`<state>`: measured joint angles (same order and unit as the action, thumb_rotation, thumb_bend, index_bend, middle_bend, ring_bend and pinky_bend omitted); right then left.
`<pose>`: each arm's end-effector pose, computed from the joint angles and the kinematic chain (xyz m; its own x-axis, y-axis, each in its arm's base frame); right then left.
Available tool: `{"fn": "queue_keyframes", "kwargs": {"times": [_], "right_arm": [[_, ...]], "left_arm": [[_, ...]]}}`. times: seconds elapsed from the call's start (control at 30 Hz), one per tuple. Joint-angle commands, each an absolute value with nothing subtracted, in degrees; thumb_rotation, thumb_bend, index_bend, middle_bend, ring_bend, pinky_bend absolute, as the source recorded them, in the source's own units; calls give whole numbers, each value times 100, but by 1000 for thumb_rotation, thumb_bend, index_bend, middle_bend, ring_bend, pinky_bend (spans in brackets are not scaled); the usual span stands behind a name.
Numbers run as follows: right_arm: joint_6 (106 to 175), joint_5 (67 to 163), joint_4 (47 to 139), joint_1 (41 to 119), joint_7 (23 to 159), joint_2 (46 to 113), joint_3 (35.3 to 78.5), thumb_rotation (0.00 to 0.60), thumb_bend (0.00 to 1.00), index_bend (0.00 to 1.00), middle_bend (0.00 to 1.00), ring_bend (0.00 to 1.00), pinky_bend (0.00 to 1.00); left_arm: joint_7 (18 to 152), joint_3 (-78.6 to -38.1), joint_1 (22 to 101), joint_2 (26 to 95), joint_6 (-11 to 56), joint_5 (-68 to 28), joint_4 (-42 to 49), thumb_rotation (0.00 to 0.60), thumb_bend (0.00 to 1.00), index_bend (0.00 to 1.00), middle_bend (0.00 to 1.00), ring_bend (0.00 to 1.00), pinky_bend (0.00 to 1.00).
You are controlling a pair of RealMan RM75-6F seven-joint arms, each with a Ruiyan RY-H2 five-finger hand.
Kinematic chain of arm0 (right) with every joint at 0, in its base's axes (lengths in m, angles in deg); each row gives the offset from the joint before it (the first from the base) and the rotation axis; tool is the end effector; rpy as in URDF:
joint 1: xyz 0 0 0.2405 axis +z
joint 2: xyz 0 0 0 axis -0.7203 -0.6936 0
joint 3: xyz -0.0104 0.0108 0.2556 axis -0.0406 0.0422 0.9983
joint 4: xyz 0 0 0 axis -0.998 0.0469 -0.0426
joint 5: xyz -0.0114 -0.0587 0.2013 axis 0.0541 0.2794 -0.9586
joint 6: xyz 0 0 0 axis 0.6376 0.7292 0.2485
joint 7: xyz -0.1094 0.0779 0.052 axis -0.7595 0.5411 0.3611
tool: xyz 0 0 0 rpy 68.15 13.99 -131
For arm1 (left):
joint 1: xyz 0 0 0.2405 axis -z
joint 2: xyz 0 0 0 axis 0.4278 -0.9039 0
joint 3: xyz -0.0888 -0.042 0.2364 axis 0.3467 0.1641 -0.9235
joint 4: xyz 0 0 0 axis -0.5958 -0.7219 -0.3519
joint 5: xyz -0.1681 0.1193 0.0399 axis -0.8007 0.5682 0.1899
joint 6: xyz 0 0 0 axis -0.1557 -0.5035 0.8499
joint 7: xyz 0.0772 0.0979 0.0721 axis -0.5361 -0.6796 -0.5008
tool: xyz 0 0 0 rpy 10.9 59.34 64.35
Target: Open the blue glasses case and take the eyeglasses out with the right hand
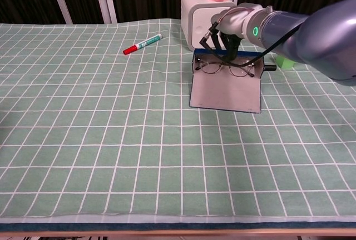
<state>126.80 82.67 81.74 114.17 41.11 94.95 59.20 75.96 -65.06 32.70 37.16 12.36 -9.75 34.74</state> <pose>-0.0688 -0.4498 -0.0344 0.7446 -0.1351 0.6537 -0.6612 -0.2840 0.6944 -0.3127 0.1797 0.1477 0.3778 0.2287 0.8972 0.8943 0.1610 -0.4176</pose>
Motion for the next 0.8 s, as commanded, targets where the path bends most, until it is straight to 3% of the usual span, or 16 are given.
{"fn": "queue_keyframes", "kwargs": {"times": [0.03,0.43,0.8], "right_arm": [[12676,8508,8281,11353,4308,9468,5918,600,435,507,554,278,238],[12632,9339,8258,11233,4783,9507,5867,600,435,517,555,278,238],[12714,9313,8392,11234,4527,9602,5894,600,434,517,555,278,238]], "left_arm": [[7596,-6508,3268,3714,1230,-967,3475,600,467,190,0,0,119],[7594,-6507,3266,3716,1220,-969,3478,600,467,190,0,0,123],[7597,-6512,3264,3714,1213,-955,3477,600,467,190,0,0,123]]}}
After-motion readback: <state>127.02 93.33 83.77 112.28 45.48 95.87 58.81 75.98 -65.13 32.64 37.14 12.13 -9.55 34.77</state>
